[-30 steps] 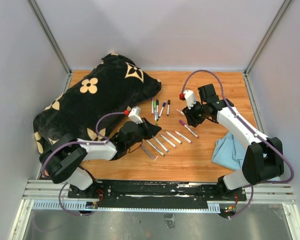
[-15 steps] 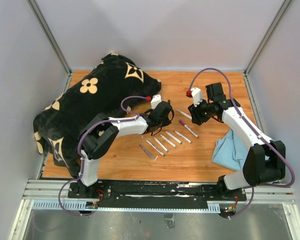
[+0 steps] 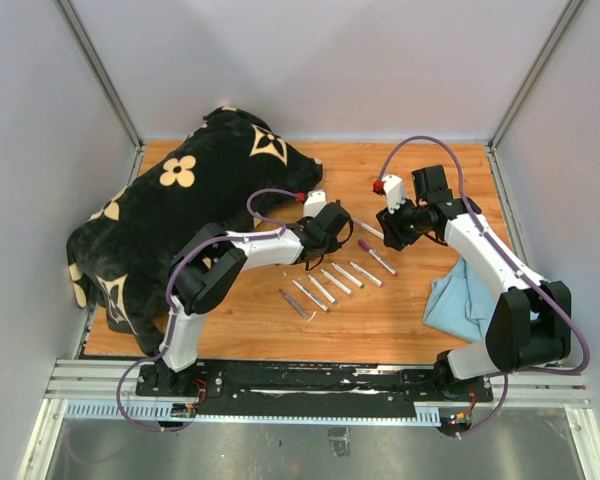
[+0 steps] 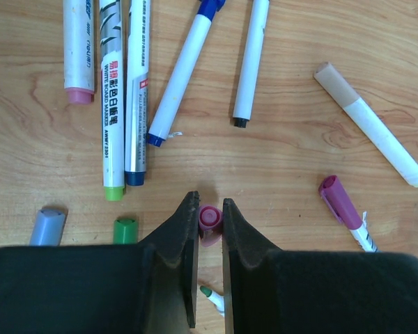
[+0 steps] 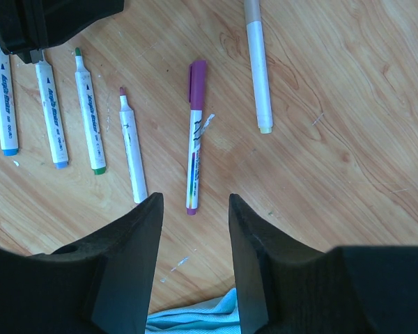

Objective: Open the pen caps
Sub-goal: Place the pen cap at the center of the board.

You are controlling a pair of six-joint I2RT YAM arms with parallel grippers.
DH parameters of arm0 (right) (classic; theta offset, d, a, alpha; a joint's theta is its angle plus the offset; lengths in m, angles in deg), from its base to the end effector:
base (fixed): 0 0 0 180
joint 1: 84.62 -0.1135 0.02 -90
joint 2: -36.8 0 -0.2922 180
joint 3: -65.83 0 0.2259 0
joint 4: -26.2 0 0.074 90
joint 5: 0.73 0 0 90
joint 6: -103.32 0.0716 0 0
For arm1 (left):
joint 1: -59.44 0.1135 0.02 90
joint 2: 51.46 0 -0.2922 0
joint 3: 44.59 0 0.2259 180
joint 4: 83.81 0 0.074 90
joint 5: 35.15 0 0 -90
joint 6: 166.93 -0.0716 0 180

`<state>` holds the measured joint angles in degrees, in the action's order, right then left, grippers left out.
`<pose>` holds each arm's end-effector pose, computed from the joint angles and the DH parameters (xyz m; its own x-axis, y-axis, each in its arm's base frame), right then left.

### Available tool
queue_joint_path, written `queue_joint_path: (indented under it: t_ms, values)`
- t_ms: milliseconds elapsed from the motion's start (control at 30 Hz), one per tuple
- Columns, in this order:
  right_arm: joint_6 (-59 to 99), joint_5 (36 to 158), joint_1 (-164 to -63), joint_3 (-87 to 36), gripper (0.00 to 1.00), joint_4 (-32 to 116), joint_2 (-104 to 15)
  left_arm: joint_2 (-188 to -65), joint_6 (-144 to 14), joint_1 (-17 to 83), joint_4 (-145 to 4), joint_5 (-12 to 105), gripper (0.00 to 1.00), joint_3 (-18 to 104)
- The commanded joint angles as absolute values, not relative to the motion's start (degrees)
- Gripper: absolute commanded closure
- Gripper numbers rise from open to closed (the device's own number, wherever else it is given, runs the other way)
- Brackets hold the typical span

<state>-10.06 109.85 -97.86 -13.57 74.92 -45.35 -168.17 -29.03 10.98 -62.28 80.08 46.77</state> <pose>0.2800 0.0917 0.2818 -0.5293 -0.5062 -0.6809 -0.6946 0.7193 0.0052 0.3215 -0.3168 0.1765 -0.6835 -0.2406 -0.6891 -0.0347 0.9538 -0.2986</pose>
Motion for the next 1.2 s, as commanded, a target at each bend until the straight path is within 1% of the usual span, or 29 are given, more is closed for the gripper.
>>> queue_joint_path:
  t_ms: [0, 67, 233, 333, 700, 833, 1033, 1100, 1167]
  values:
    - [-9.73, 110.88, -96.94, -12.89, 0.56, 75.78, -44.76, -169.24, -29.25, 10.58, -61.6, 82.56, 0.82, 47.94]
    - [-9.72, 110.97, -96.96, -12.85, 0.56, 75.76, -44.94, -169.32, -29.19, 10.58, -61.64, 82.37, 0.8, 47.74]
    - [-9.71, 111.03, -96.93, -12.85, 0.56, 75.79, -45.02, -169.26, -28.77, 10.58, -61.81, 81.88, 0.77, 47.32]
    - [-9.75, 111.07, -96.85, -12.92, 0.56, 75.91, -45.06, -168.96, -28.57, 10.58, -61.87, 81.88, 0.72, 47.0]
    - [-9.76, 111.48, -96.79, -12.92, 0.56, 76.03, -45.03, -165.46, -28.85, 10.58, -63.14, 81.24, 0.69, 44.97]
    - [-10.03, 112.74, -96.77, -12.81, 0.56, 76.13, -44.74, -161.02, -30.66, 10.58, -65.08, 79.03, 0.67, 42.87]
    - [-11.03, 116.13, -96.77, -12.27, 0.53, 76.12, -43.72, -150.06, -35.72, 10.58, -70.2, 75.08, 0.64, 35.96]
    - [-11.6, 117.14, -96.8, -12.3, 0.52, 76.33, -43.63, -146.12, -39.05, 10.58, -72.64, 72.21, 0.62, 32.74]
    - [-12.69, 118.67, -96.76, -12.47, 0.51, 77.1, -43.61, -141.43, -44.95, 10.58, -77.02, 65.85, 0.6, 28.3]
